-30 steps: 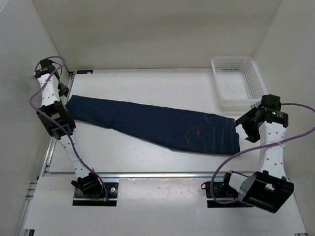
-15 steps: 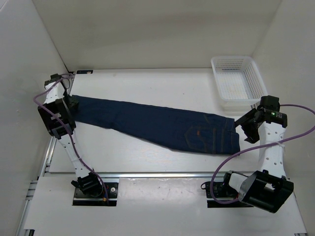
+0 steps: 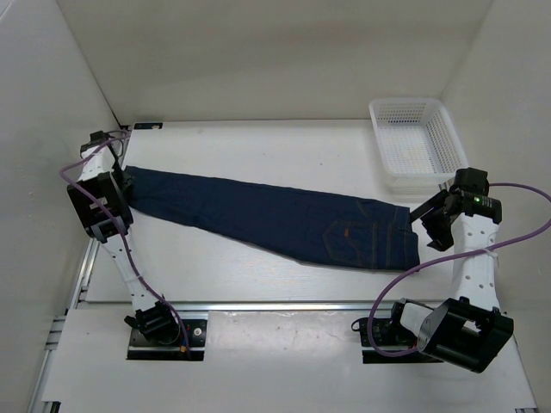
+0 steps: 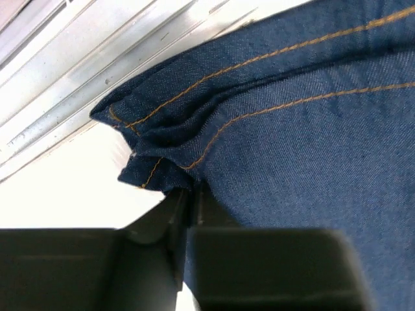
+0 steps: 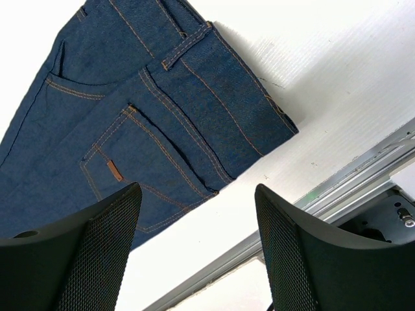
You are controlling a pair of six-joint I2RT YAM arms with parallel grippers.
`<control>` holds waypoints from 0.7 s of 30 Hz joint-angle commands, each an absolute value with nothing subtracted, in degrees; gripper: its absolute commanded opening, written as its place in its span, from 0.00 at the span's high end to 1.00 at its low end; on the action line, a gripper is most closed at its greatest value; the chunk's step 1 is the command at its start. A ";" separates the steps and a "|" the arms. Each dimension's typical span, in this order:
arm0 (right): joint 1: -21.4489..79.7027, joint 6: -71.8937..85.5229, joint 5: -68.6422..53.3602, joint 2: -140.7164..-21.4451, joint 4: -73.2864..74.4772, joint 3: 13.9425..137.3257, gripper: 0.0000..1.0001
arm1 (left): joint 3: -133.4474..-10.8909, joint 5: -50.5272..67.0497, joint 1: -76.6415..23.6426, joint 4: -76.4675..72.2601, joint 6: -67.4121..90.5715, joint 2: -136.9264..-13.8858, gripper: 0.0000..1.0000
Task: Fold and stack the trousers
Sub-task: Fold the trousers
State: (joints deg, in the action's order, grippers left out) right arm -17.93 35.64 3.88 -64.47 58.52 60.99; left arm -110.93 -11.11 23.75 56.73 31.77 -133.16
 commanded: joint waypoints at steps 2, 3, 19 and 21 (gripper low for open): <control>-17.75 35.60 3.34 -63.37 57.83 60.82 0.24 | -112.68 -11.60 23.99 55.11 31.99 -134.12 0.90; -17.75 35.60 3.34 -63.37 57.83 60.82 0.24 | -112.68 -11.60 23.99 55.11 31.99 -134.12 0.90; -17.75 35.60 2.81 -62.32 57.83 60.82 0.24 | -108.19 -17.31 20.57 54.58 31.47 -116.22 0.90; -17.75 35.60 2.29 -61.79 57.83 60.82 0.24 | -108.19 -17.31 20.57 54.58 30.86 -113.83 0.90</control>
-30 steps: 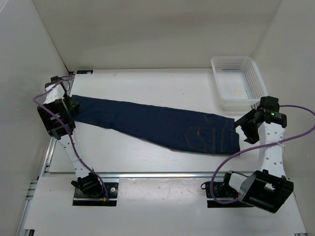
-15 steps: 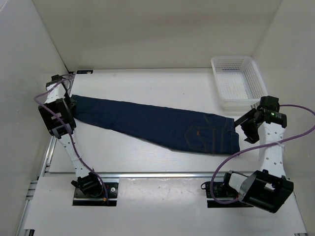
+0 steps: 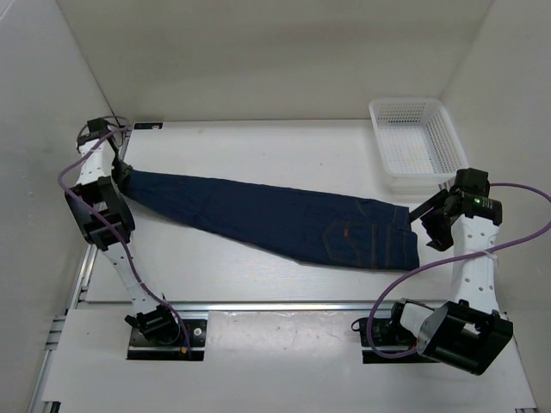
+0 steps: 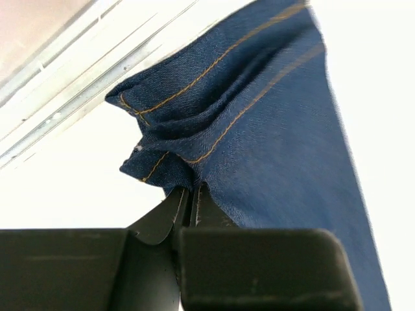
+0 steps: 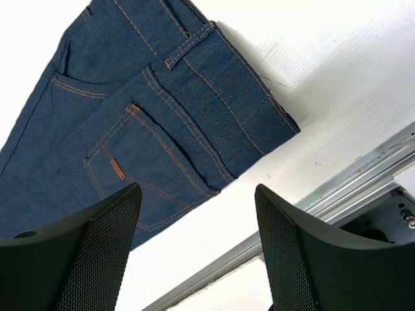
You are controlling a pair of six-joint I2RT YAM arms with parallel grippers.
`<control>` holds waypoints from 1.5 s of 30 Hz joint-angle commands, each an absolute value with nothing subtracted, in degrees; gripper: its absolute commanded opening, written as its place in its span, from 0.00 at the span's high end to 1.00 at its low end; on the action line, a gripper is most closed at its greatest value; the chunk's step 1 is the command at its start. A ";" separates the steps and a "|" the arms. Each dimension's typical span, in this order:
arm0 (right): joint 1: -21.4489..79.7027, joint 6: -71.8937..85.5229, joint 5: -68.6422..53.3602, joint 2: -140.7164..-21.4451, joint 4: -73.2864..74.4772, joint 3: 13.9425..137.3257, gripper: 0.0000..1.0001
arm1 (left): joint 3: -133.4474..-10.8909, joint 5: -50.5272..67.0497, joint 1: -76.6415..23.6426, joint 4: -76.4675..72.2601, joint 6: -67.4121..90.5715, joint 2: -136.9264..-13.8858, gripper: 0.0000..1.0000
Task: Fold and stack the trousers
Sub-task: Fold the trousers
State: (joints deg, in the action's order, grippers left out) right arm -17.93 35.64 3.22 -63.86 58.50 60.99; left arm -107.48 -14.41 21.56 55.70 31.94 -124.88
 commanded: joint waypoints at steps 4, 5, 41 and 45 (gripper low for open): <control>-17.75 35.07 1.76 -60.74 57.83 60.29 0.24 | -106.27 -17.31 20.57 54.58 30.32 -108.90 0.90; -17.75 35.07 1.76 -60.73 57.83 60.29 0.24 | -106.26 -17.31 20.57 54.58 30.32 -107.50 0.90; -17.75 33.40 -0.96 -51.68 57.30 56.87 0.24 | -102.13 -22.50 -45.88 66.97 40.02 -108.02 0.53; -17.75 33.40 -1.58 -51.06 56.69 56.26 0.24 | -105.53 -17.86 -46.41 65.13 34.03 -111.96 0.59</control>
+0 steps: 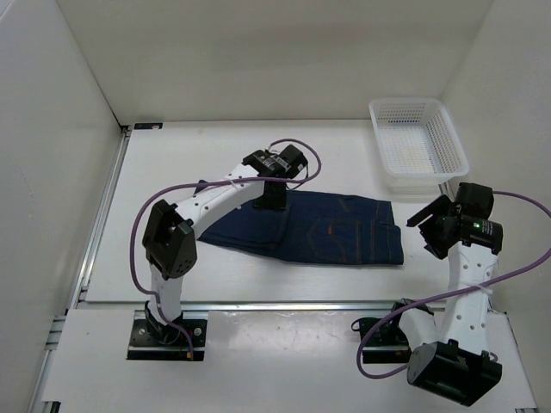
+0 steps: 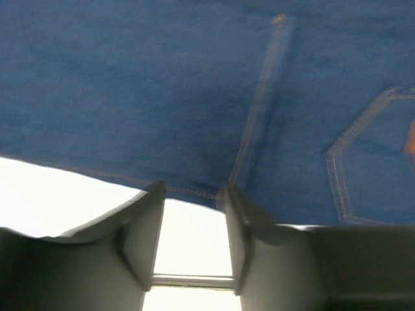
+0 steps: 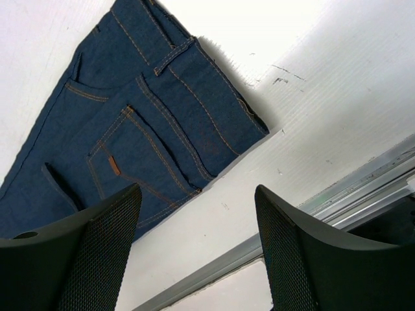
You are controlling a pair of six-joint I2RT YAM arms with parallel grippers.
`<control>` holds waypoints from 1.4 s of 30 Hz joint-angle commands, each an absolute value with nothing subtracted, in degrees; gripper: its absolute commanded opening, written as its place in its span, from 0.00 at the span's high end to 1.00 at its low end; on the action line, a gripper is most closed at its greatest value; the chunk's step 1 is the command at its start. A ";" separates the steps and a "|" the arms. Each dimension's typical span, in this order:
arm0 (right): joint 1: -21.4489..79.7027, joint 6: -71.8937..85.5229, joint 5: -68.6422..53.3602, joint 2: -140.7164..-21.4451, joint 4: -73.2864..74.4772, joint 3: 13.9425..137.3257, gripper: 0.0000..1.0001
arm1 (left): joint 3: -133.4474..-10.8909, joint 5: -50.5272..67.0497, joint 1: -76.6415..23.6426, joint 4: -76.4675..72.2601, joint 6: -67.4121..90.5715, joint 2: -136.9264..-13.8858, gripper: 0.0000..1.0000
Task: Fold and stack the trousers
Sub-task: Fold the trousers
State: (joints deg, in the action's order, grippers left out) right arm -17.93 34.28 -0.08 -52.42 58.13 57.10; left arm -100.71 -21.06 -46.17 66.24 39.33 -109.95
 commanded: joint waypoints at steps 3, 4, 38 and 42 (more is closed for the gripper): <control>-17.75 33.40 -2.20 -50.54 56.69 56.25 0.24 | -110.98 -15.56 -47.63 68.62 31.99 -119.77 0.12; -17.75 33.40 -2.72 -50.54 56.69 56.25 0.24 | -112.05 -16.25 -47.64 69.77 31.30 -121.71 0.12; -17.75 32.87 -2.20 -50.45 57.74 56.78 0.24 | -102.75 -14.60 -45.18 63.21 39.11 -112.51 0.89; -17.75 32.87 -2.20 -50.45 57.74 56.78 0.24 | -101.61 -14.59 -44.56 62.67 42.26 -110.65 0.89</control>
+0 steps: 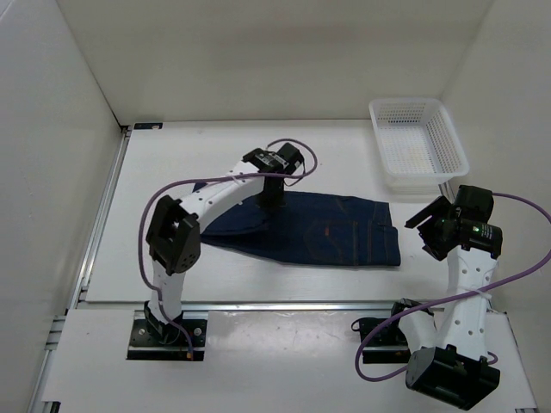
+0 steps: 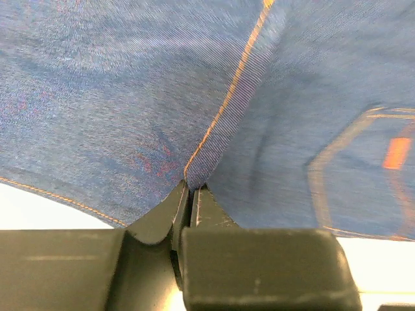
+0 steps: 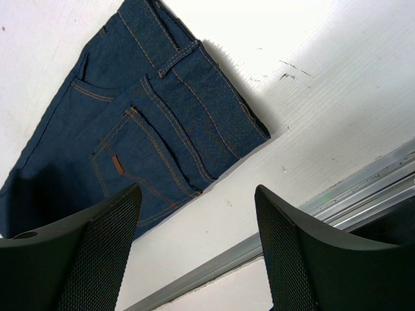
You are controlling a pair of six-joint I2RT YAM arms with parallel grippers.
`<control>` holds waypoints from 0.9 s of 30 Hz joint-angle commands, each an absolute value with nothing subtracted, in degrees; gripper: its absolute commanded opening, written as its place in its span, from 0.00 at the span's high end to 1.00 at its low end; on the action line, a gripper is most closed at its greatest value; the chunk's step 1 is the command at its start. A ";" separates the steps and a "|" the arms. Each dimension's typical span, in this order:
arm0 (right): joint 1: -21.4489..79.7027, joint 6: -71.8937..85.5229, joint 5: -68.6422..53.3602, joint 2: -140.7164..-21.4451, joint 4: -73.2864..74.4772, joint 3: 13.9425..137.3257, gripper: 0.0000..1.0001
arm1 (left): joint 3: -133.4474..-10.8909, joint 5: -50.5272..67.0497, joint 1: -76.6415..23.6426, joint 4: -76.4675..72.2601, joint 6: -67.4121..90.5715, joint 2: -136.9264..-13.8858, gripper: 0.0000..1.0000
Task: Fold and stack the trousers
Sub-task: Fold the trousers
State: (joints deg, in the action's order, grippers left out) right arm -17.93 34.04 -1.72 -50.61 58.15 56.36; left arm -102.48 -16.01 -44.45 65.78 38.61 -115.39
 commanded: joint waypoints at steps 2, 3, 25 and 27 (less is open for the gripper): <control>-17.75 32.87 -2.20 -50.45 57.74 56.78 0.24 | -100.47 -14.59 -44.56 61.45 42.28 -109.34 0.89; -17.75 32.87 -1.68 -50.45 57.74 56.78 0.24 | -100.46 -13.28 -44.56 60.74 42.28 -109.34 0.89; -17.75 32.87 -1.67 -49.92 57.74 56.78 0.24 | -102.14 -14.87 -15.23 64.78 28.84 -108.90 0.46; -17.75 32.87 -1.67 -49.92 57.74 56.78 0.23 | -99.25 -14.85 -10.05 63.38 27.52 -108.90 0.14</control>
State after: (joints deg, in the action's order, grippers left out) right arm -17.93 34.04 -1.67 -50.59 58.15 56.36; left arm -103.04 -15.94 -14.70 63.59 31.24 -112.46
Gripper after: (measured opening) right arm 0.766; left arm 0.806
